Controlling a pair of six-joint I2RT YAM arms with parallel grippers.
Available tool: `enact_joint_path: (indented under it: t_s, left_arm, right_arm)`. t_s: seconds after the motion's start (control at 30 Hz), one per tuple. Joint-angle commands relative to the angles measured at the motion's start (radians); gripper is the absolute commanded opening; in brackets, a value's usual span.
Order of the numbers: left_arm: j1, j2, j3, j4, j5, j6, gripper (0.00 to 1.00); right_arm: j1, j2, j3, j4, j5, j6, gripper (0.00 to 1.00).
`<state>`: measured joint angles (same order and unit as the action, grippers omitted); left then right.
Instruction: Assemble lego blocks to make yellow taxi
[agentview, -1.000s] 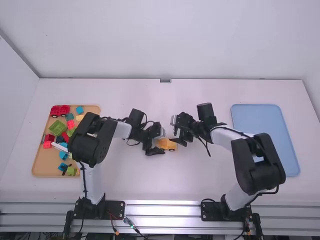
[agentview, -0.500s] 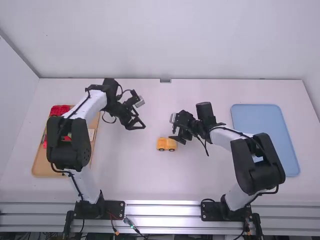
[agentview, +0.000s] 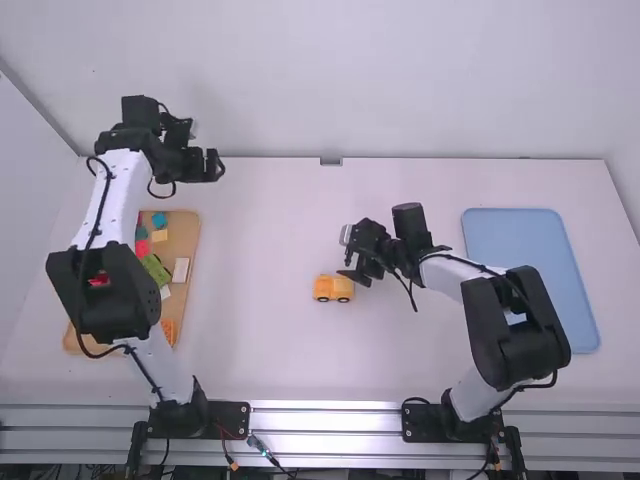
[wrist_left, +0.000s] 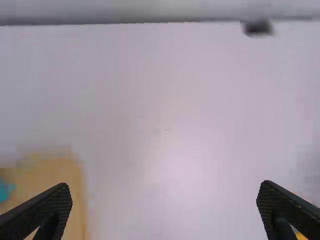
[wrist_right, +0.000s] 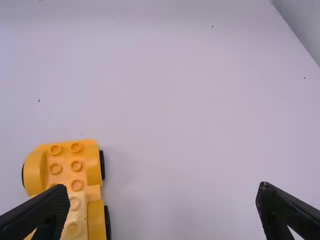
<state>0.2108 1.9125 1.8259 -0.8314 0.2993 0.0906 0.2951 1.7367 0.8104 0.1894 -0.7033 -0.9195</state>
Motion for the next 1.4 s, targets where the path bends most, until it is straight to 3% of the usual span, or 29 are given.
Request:
enact_joint_path:
  t_s: [0.0, 0.2, 0.37, 0.9, 1.1, 1.37]
  left_arm:
    - [0.021, -0.028, 0.029, -0.012, -0.196, -0.247, 0.99]
    - [0.061, -0.028, 0.026, -0.079, -0.348, -0.334, 0.99]
    - [0.066, -0.028, 0.026, -0.089, -0.476, -0.127, 0.99]
    - [0.133, 0.024, 0.028, -0.036, -0.419, -0.332, 0.99]
    - [0.206, 0.090, 0.028, -0.037, -0.309, -0.335, 0.99]
    - [0.228, 0.214, 0.058, -0.032, -0.344, -0.423, 0.99]
  right_arm:
    - [0.002, -0.011, 0.016, 0.011, -0.006, 0.008, 0.99]
    - [0.000, -0.011, 0.015, 0.020, -0.005, 0.008, 0.99]
    - [0.000, -0.011, 0.015, 0.027, -0.005, 0.008, 0.99]
    - [0.000, -0.011, 0.015, 0.142, 0.043, 0.138, 0.99]
    - [0.014, -0.011, 0.015, 0.145, 0.044, 0.137, 0.99]
    - [0.013, -0.011, 0.015, 0.147, 0.047, 0.138, 0.99]
